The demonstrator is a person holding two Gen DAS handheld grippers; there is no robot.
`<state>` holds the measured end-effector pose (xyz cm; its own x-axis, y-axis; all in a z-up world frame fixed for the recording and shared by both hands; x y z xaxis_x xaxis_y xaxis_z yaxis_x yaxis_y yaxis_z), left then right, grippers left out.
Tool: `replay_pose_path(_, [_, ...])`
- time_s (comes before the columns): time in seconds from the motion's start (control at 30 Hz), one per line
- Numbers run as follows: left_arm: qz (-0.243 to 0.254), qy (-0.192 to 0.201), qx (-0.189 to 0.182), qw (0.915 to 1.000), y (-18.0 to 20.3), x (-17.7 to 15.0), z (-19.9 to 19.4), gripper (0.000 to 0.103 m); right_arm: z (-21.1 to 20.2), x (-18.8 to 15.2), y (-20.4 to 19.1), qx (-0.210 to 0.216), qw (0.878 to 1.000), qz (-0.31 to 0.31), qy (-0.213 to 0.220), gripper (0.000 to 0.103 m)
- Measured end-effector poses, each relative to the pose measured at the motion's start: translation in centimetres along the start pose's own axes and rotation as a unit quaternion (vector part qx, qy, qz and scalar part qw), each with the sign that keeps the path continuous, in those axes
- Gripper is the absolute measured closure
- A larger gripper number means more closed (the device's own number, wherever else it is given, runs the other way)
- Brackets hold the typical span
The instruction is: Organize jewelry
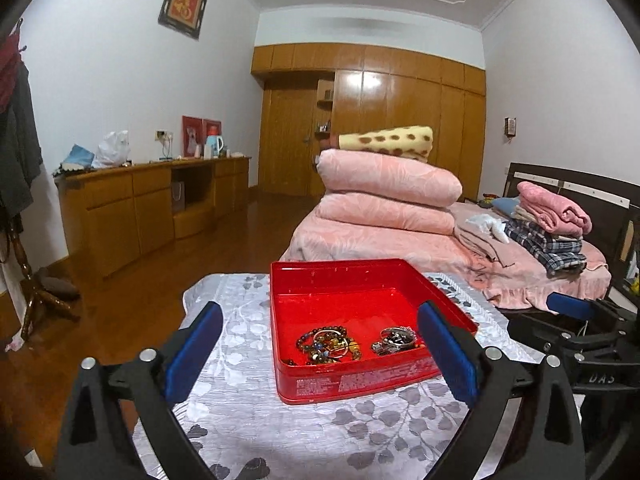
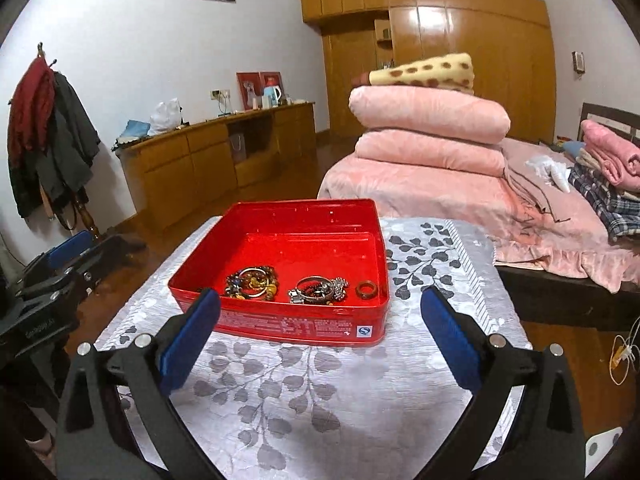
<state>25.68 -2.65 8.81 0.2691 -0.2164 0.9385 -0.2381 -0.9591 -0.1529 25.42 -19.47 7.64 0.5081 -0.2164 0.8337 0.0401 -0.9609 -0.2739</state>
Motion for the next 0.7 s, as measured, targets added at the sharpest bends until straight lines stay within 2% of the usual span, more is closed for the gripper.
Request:
replay_pose_path(0.47, [0.029, 0.039, 0.016, 0.9987, 0.9, 1.3, -4.7, 0.007, -5.2, 1.1, -1.7, 0.028, 0.998, -0.015, 0.053, 0.006])
replay_pose_path(0.7, [0.033, 0.053, 0.017, 0.9979, 1.4, 1.9, -6.3, 0.007, -6.8, 1.4, -2.1, 0.034, 0.997, -0.018, 0.065, 0.006])
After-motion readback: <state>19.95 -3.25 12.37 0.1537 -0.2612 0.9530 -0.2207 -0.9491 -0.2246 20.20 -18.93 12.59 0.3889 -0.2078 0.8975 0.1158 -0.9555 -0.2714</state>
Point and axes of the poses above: each gripper's, at about its wrist camera, not at the fingertips, and z roughly the way its jaws point, y to its right, x to its top, the point moved 7 cm from there along z, roughly the way its jaws point, and after that the axes turned 13 degrees about z, right-handed, at the moved point
